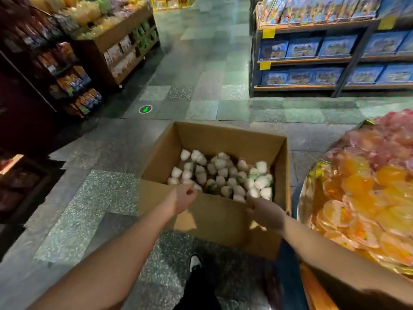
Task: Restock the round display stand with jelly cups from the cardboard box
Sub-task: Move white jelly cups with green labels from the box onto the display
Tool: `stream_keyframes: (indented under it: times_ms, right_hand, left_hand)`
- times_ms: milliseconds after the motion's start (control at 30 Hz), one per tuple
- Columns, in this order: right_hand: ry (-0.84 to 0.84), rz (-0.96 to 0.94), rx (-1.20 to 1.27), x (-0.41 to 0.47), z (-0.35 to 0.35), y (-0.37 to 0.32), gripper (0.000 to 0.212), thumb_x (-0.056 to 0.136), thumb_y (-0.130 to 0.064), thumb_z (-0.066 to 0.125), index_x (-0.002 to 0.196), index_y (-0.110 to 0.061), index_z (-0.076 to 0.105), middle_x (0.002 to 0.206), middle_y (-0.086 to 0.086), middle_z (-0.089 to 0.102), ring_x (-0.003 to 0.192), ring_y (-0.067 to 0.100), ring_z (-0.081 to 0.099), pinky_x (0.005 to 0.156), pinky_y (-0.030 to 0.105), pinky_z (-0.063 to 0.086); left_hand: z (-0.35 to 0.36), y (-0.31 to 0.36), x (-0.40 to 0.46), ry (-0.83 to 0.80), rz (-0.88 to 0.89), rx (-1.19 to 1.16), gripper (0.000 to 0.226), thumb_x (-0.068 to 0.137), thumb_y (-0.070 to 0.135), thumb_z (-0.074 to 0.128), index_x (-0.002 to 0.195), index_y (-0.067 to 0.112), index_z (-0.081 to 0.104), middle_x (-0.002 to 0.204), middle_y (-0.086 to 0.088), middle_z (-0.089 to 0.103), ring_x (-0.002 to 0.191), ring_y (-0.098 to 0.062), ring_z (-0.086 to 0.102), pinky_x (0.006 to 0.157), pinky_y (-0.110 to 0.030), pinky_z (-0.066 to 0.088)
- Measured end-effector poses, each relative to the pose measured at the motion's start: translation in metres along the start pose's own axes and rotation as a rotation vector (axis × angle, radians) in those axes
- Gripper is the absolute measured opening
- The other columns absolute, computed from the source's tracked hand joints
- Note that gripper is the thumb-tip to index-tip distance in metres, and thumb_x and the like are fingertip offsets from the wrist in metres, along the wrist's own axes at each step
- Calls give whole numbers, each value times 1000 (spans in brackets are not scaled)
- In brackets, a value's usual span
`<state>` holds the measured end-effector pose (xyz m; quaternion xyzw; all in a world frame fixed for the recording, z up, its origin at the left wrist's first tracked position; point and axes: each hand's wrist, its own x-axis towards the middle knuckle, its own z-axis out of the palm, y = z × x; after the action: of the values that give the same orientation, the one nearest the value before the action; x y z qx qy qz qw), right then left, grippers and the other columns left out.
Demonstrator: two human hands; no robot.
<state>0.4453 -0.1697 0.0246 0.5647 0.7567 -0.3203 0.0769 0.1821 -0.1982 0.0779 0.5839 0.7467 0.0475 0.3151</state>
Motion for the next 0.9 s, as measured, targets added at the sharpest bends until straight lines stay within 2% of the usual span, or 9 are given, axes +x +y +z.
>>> stream_keyframes:
  times_ms: [133, 200, 400, 467, 567, 633, 700, 833, 900]
  right_hand:
    - [-18, 71, 85, 65, 2, 2, 26, 100, -32, 47, 115, -16, 61, 94, 4, 64, 85, 20, 61, 67, 27, 44]
    - [-10, 159, 128, 97, 5, 4, 29, 96, -34, 49, 118, -20, 63, 106, 5, 66, 98, 23, 62, 76, 30, 47]
    - [-134, 417, 147, 168, 25, -2, 25, 99, -30, 49, 110, -12, 61, 99, 7, 61, 92, 25, 57, 71, 29, 43]
    - [-171, 473, 172, 187, 35, -4, 21, 100, -25, 48, 109, -11, 60, 99, 7, 62, 95, 26, 57, 66, 28, 40]
    - [-166, 571, 279, 217, 54, -3, 26, 97, -25, 52, 117, -10, 60, 112, 13, 64, 102, 29, 59, 79, 34, 47]
    - [-155, 680, 368, 233, 71, 6, 38, 92, -30, 57, 124, -9, 57, 119, 15, 62, 107, 32, 59, 86, 39, 50]
    - [-168, 765, 427, 248, 92, 24, 57, 85, -37, 59, 135, -10, 49, 127, 17, 57, 112, 35, 56, 91, 46, 51]
    - [-112, 880, 479, 268, 104, 27, 74, 85, -52, 56, 148, -18, 35, 144, 15, 44, 126, 38, 48, 101, 53, 45]
    - [-106, 939, 479, 278, 107, 25, 73, 87, -57, 54, 145, -17, 37, 145, 12, 43, 126, 38, 48, 99, 53, 46]
  left_hand:
    - [-17, -33, 78, -38, -6, -130, 19, 99, 27, 51, 90, 12, 59, 88, 0, 57, 88, -21, 56, 63, -26, 35]
    - [-24, -53, 119, -82, -61, -215, 16, 99, 33, 53, 99, 20, 61, 95, 3, 58, 91, -18, 56, 67, -27, 40]
    - [-19, -105, 218, -279, -334, -327, 19, 98, 26, 54, 87, 11, 55, 83, -8, 56, 75, -20, 54, 64, -31, 43]
    - [-13, -115, 246, -319, -379, -317, 15, 99, 23, 53, 99, 8, 55, 81, -5, 52, 70, -14, 50, 55, -25, 40]
    - [3, -128, 280, -388, -366, -260, 32, 98, 18, 56, 126, 2, 53, 85, 0, 52, 72, -11, 48, 52, -15, 40]
    - [21, -135, 298, -467, -361, -205, 40, 95, 19, 59, 132, 6, 51, 107, -2, 59, 90, -18, 55, 75, -18, 48]
    - [40, -139, 310, -541, -379, -86, 49, 92, 30, 64, 134, 9, 51, 125, -10, 58, 108, -26, 57, 94, -35, 50]
    - [77, -141, 328, -597, -470, 6, 58, 91, 41, 63, 136, 7, 49, 135, -12, 51, 117, -28, 52, 101, -36, 45]
    - [86, -139, 333, -628, -497, 27, 40, 97, 34, 58, 125, 7, 49, 115, -9, 52, 109, -25, 49, 91, -28, 40]
